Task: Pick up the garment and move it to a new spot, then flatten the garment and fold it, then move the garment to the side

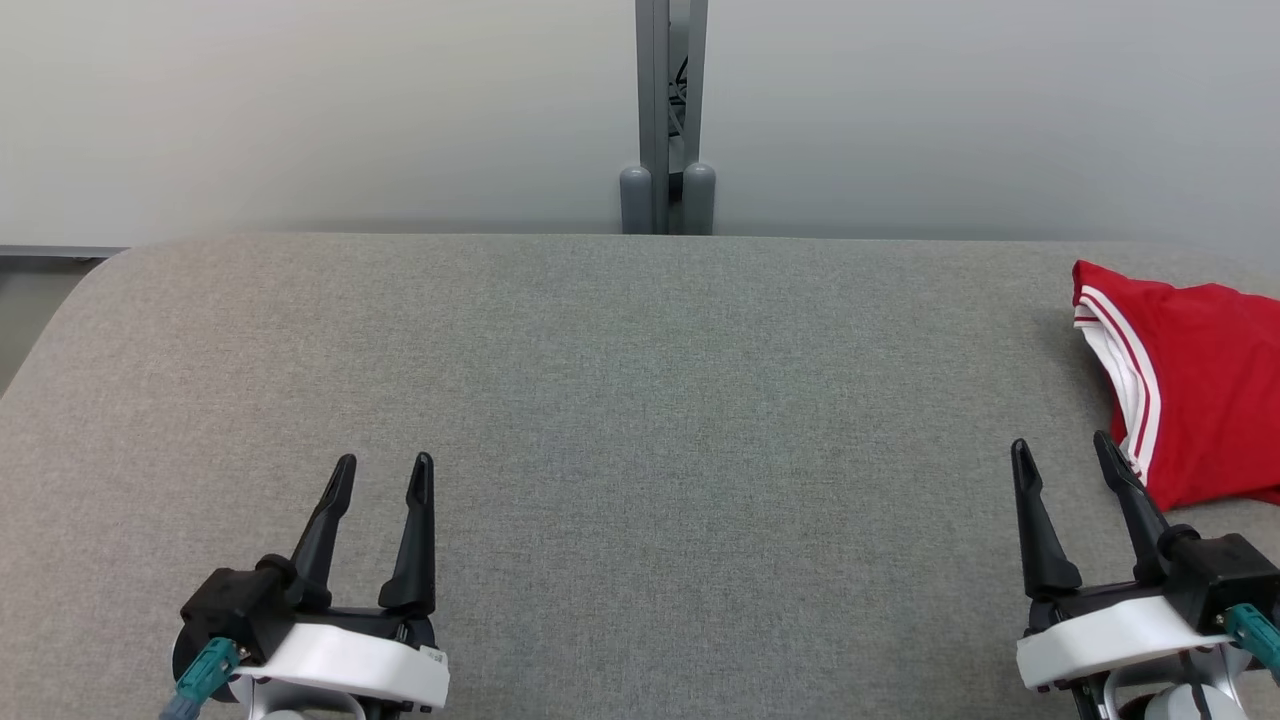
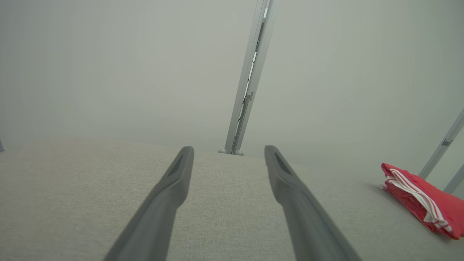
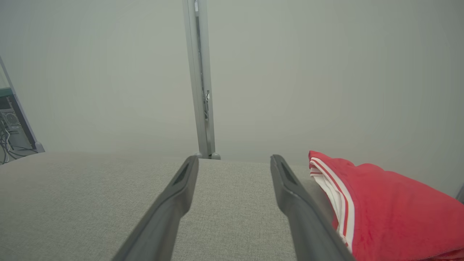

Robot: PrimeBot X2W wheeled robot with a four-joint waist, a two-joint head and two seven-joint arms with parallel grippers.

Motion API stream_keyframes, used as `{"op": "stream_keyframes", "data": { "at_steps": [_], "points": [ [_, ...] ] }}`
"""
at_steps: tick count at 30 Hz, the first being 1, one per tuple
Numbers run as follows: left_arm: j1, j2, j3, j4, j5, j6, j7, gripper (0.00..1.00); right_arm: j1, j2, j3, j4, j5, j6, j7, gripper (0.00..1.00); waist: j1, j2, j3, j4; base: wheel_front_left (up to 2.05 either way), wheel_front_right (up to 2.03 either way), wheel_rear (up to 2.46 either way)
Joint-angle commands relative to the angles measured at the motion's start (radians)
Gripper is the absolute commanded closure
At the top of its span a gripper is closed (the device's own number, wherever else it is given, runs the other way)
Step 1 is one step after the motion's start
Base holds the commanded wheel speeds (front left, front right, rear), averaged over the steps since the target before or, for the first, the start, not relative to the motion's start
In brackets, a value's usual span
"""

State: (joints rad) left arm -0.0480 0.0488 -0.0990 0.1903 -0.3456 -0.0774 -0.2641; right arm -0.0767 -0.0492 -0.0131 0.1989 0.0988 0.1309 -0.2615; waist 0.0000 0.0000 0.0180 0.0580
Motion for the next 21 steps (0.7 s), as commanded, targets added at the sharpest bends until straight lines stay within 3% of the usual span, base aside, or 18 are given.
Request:
{"op": "stream_keyframes", "data": {
  "at_steps": [1, 10, 21],
  "points": [
    [-0.003, 0.004, 0.001, -0.004, 0.008, 0.007, 0.000, 0.00, -0.002, -0.004, -0.003, -0.001, 0.007, 0.000, -0.004, 0.00, 0.0000, 0.0000, -0.001, 0.000, 0.00, 0.00, 0.00],
    [-0.005, 0.004, 0.000, -0.003, 0.024, 0.031, 0.000, 0.00, -0.004, -0.004, -0.001, 0.007, 0.008, 0.000, -0.004, 0.00, 0.0000, 0.0000, -0.005, 0.002, 0.00, 0.00, 0.00],
    [0.007, 0.004, 0.011, 0.016, 0.024, 0.000, 0.000, 0.00, -0.006, -0.004, 0.009, 0.002, 0.009, 0.000, -0.004, 0.00, 0.0000, 0.0000, 0.002, 0.001, 0.00, 0.00, 0.00]
  ]
}}
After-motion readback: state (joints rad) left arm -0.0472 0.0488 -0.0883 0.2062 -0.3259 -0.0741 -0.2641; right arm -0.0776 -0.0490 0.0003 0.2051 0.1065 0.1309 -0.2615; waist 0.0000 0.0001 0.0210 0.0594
